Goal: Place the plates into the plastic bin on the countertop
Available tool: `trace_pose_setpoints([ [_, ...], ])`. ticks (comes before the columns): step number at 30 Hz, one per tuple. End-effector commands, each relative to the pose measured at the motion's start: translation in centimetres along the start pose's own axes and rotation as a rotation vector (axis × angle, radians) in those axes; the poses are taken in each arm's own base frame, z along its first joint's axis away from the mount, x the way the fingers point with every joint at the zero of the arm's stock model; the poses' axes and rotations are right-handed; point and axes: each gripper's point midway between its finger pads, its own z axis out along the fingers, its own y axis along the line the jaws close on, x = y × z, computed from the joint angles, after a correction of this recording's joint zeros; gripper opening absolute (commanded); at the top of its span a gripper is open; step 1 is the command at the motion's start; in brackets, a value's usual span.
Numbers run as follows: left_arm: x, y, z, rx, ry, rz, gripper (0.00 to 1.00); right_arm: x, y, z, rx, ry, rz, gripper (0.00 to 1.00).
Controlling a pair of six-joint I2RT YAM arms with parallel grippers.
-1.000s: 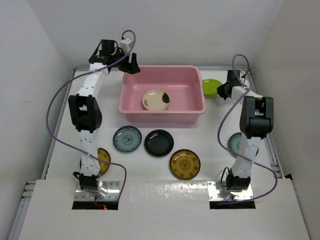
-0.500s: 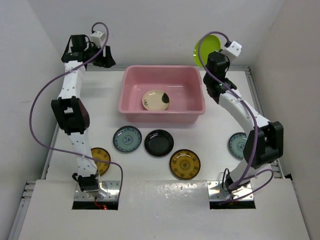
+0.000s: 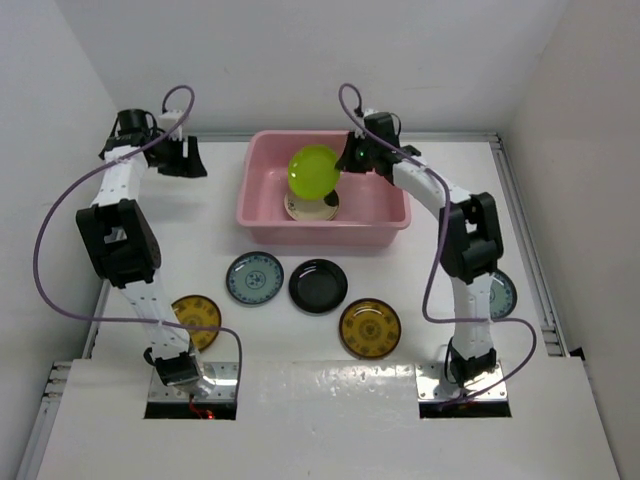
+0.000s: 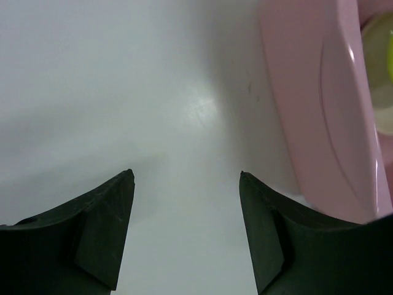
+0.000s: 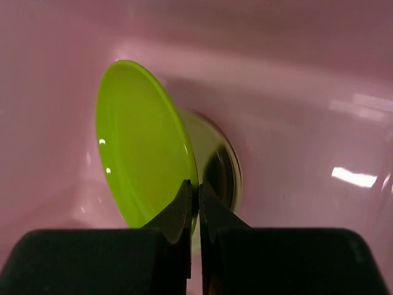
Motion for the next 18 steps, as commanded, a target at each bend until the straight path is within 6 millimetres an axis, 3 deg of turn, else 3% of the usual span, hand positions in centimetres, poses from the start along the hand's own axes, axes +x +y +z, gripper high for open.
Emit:
trace_pose_setpoints([
  [1, 1.1, -2.6, -2.1, 0.060, 0.005, 0.066, 0.71, 2.5, 1.5, -0.6, -0.113, 0.152, 0.056, 0.00],
  [2, 3.4, -3.6, -2.1, 0.095, 0.043, 0.058, 0.71, 3.0, 1.2, -0.4, -0.112, 0.167, 0.061, 0.00],
  [4, 6.1, -6.3, -2.0, 0.205, 0.079, 0.046, 0.71, 4.5, 1.4, -0.1, -0.145, 0.215, 0.066, 0.00],
  [5, 9.3, -7.6, -1.6, 0.256, 0.144, 0.039, 0.71, 5.2, 1.1, 0.3, -0.143, 0.231, 0.068, 0.02],
  [7, 11.9, -9.6, -1.1, 0.285, 0.215, 0.078, 0.71, 6.0, 0.8, 0.5, -0.138, 0.253, 0.063, 0.07],
  [8, 15.4, -11.0, -0.5, 0.316, 0.306, 0.069, 0.71, 6.5, 0.6, 0.7, -0.133, 0.267, 0.062, 0.27],
  [10, 16.8, -11.6, -0.4, 0.320, 0.351, 0.077, 0.71, 6.4, 0.2, 0.8, -0.124, 0.265, 0.063, 0.45],
  [13, 18.5, -12.2, 0.0, 0.339, 0.402, 0.070, 0.71, 4.9, 0.0, 0.2, -0.119, 0.232, 0.051, 0.64],
  [18, 21.2, -13.2, 0.1, 0.379, 0.478, 0.109, 0.67, 2.8, -0.3, -1.9, -0.094, 0.178, 0.009, 0.67],
])
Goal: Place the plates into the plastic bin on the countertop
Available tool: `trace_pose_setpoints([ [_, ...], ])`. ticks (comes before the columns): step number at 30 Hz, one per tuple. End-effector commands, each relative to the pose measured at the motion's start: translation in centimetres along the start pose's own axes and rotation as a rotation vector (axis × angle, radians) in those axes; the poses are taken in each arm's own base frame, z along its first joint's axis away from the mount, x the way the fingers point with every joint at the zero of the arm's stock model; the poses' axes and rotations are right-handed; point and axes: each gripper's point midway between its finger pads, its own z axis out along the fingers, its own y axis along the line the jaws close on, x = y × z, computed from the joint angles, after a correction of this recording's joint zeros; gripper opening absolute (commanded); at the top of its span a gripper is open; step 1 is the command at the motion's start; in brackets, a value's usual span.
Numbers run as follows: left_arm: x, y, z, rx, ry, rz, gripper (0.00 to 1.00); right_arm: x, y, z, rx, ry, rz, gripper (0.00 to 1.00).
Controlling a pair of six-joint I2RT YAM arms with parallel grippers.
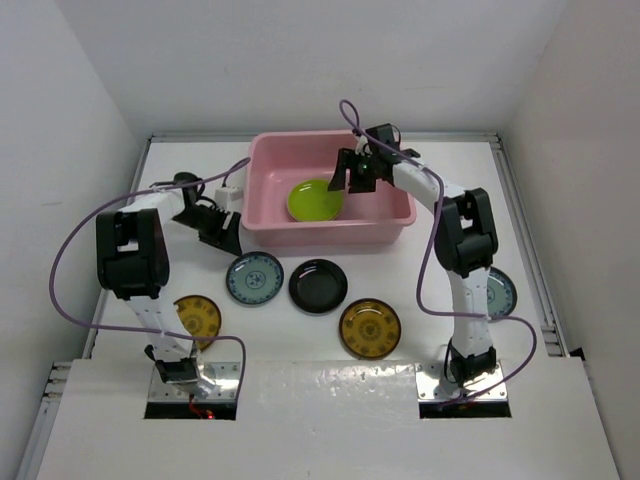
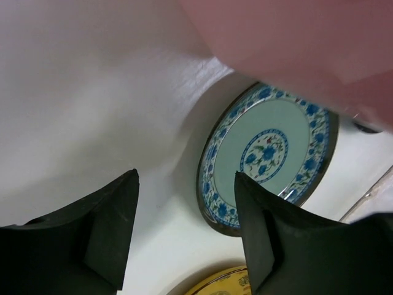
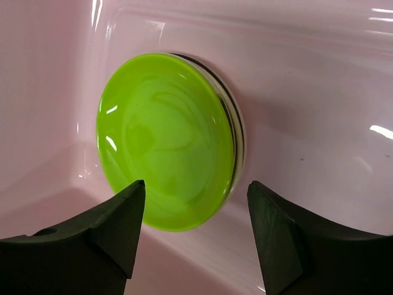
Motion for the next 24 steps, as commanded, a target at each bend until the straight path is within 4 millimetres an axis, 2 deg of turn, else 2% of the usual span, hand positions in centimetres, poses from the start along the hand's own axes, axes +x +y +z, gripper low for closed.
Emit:
trace_pose_setpoints([
  [1, 2.3, -0.5, 0.9, 0.023, 0.065, 0.034, 0.65, -4.6, 2.0, -4.7, -0.008, -0.141, -0.086, 0.67],
  [4, 4.2, 0.0, 1.4, -0.002, 0.128, 0.011, 0.60, -4.9, 1.6, -6.3, 0.013, -0.169, -0.076, 0.67],
  [6, 4.8, 0.3, 1.2, -0.011, 0.134, -0.014, 0.59, -4.8, 0.9, -6.8, 0.028, -0.199, -0.060, 0.67],
  [7, 4.7, 0.2, 1.3, -0.003, 0.128, -0.015, 0.59, -5.2, 1.3, -7.7, 0.024, -0.225, -0.057, 0.67],
  [8, 5.0, 0.0, 1.4, 0.001, 0.134, -0.029, 0.59, -4.8, 1.1, -7.3, 0.024, -0.234, -0.053, 0.67],
  [13, 5.4, -0.1, 1.4, -0.004, 0.146, -0.052, 0.59, -5.6, -0.3, -8.8, 0.091, -0.291, 0.017, 0.67],
  [15, 5.8, 0.3, 0.6, -0.008, 0.143, -0.085, 0.61, -6.0, -0.6, -9.7, 0.111, -0.326, 0.054, 0.67],
  [17, 6.3, 0.5, 0.0, 0.004, 0.124, -0.111, 0.62, -6.8, -1.9, -10.9, 0.173, -0.375, 0.091, 0.68],
  [19, 6.2, 0.8, -0.5, -0.002, 0.101, -0.127, 0.63, -6.7, -3.4, -11.4, 0.231, -0.378, 0.121, 0.70],
  [21, 6.3, -0.1, -0.2, 0.034, 0.099, -0.151, 0.63, -6.9, -4.4, -11.8, 0.270, -0.385, 0.147, 0.70],
  [24, 6.8, -0.8, 0.0, 0.048, 0.108, -0.210, 0.63, -6.1, -5.7, -12.1, 0.305, -0.373, 0.200, 0.70],
])
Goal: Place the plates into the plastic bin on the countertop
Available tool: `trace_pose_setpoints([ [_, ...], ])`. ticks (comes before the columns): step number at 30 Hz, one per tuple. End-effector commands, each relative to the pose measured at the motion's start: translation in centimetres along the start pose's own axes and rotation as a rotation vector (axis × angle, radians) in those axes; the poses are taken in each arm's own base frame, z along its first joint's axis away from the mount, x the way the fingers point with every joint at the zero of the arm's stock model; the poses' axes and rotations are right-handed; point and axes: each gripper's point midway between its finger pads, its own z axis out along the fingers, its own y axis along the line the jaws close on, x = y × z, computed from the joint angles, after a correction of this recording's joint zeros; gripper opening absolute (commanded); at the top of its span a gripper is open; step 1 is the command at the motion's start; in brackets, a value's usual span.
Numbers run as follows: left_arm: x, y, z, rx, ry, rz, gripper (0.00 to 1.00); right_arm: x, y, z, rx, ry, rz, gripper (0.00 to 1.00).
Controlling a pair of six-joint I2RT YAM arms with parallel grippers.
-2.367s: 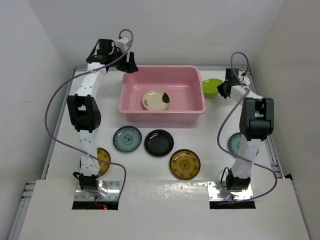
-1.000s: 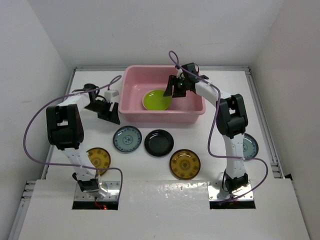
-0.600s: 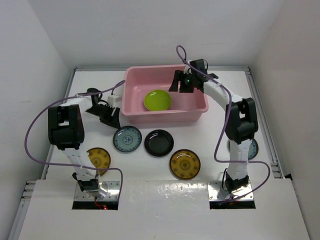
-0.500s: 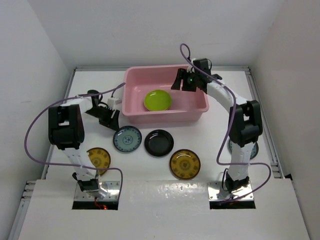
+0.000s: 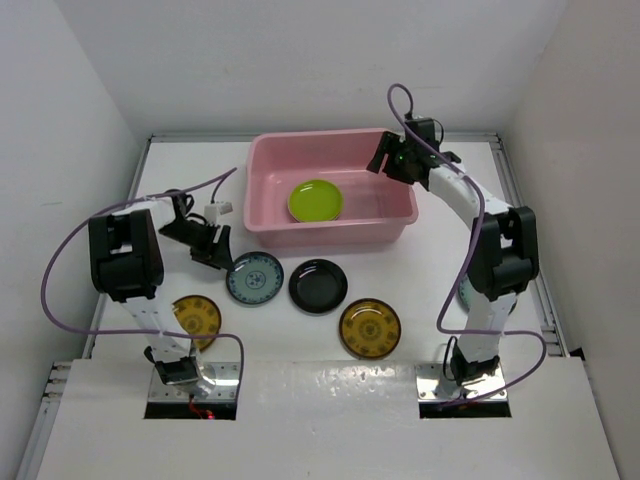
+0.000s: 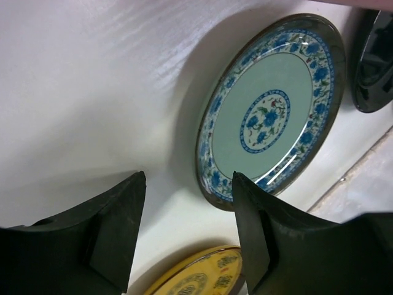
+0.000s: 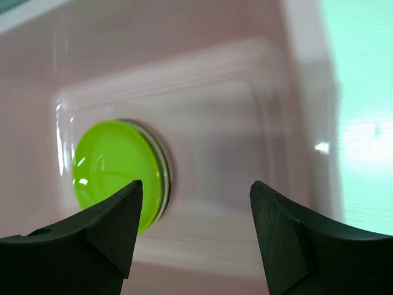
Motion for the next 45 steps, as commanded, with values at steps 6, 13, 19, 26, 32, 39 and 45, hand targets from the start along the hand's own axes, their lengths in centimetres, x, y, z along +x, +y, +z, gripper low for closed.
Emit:
trace_pose_setpoints([
  [6, 3.2, -0.4, 0.8, -0.062, 0.117, -0.139, 0.59, -2.7, -2.7, -3.4, 0.114, -0.164, 0.082, 0.70],
  [13, 4.9, -0.8, 1.4, -0.112, 0.183, -0.231, 0.40, -2.4, -5.7, -3.6, 0.175, -0.203, 0.175, 0.70],
  [19, 4.1, -0.8, 2.3, -0.146, 0.188, -0.210, 0.09, -1.5, -7.1, -2.1, 0.171, -0.168, 0.220, 0.70],
  [26, 1.4, 2.6, -1.1, -0.217, 0.101, -0.185, 0.00, -0.8, -7.9, -1.7, 0.165, -0.108, 0.163, 0.70],
  [32, -2.8, 5.6, -5.5, -0.283, -0.037, -0.152, 0.00, -4.0, -7.1, -4.5, 0.156, -0.183, 0.071, 0.69],
  [39, -8.1, 5.8, -8.6, -0.293, -0.176, -0.082, 0.00, -5.8, -7.3, -7.3, 0.196, -0.185, -0.060, 0.69],
  [45, -15.4, 4.4, -15.0, -0.338, -0.363, 0.029, 0.00, -4.4, -10.9, -6.7, 0.339, -0.118, -0.101, 0.69],
])
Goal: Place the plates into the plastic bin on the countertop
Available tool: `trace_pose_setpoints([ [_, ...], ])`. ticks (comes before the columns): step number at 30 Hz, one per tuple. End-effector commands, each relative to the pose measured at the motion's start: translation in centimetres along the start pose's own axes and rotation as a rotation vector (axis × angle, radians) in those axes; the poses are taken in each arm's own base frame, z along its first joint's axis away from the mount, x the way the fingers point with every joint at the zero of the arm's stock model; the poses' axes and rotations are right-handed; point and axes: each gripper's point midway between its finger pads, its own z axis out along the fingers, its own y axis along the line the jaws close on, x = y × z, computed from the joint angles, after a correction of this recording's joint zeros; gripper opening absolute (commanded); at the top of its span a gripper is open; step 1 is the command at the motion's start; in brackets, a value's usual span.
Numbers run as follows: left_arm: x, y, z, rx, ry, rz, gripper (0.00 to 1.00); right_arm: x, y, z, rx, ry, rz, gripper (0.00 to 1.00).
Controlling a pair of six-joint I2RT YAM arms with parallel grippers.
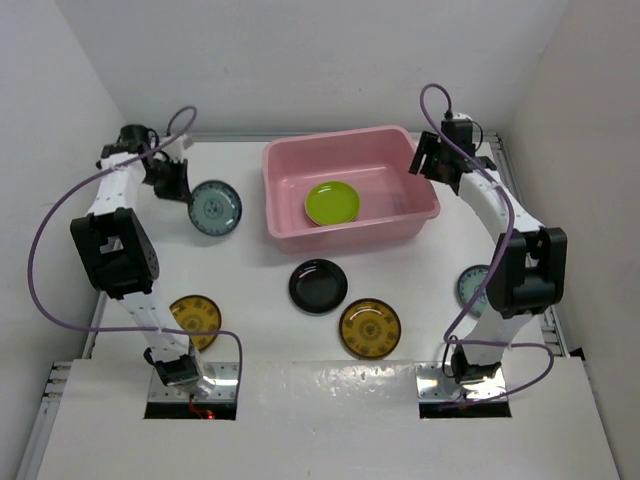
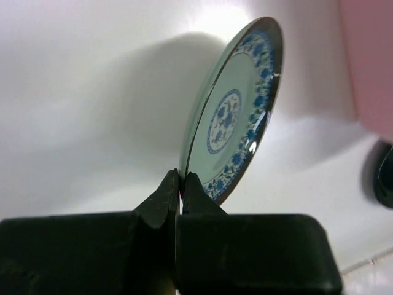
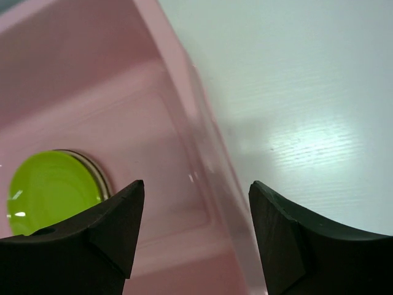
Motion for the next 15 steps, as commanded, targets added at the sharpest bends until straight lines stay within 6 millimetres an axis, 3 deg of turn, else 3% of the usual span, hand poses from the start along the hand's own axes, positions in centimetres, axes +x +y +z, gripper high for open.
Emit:
trace_pose_setpoints([
  [1, -5.5, -1.0, -3.5, 0.021, -0.156, 0.069, 0.00, 0.5, -2.5, 0.6, 0.091, 0.046, -0.058, 0.67],
  [3, -8.4, -1.2, -5.6, 0.006, -0.236, 0.100, 0.00, 1.8, -2.7, 1.5, 0.081, 0.103, -0.073, 0.63],
  [5, -10.0, -1.5, -6.9, 0.001, -0.284, 0.116, 0.00, 3.4, -2.3, 2.5, 0.051, 0.148, -0.080, 0.57],
  [6, -11.5, -2.0, -8.3, 0.002, -0.330, 0.118, 0.00, 3.5, -2.3, 2.8, 0.048, 0.150, -0.077, 0.50],
  [8, -13.1, -3.0, -9.1, 0.005, -0.366, 0.136, 0.00, 4.5, -2.0, 3.0, 0.032, 0.161, -0.066, 0.42],
  [9, -14.5, -3.6, -10.7, 0.002, -0.416, 0.144, 0.00, 4.0, -1.3, 2.9, 0.005, 0.137, -0.061, 0.33],
  [10, -15.3, -5.0, -10.6, 0.026, -0.427, 0.175, 0.00, 4.9, -1.2, 2.7, -0.005, 0.148, -0.064, 0.29],
  [12, -16.5, -7.0, -11.3, 0.051, -0.458, 0.208, 0.00, 4.4, 0.1, 2.4, -0.041, 0.109, -0.076, 0.25],
  [15, -18.2, -11.6, -10.7, 0.127, -0.491, 0.236, 0.00, 4.9, 0.8, 2.2, -0.052, 0.113, -0.083, 0.17],
])
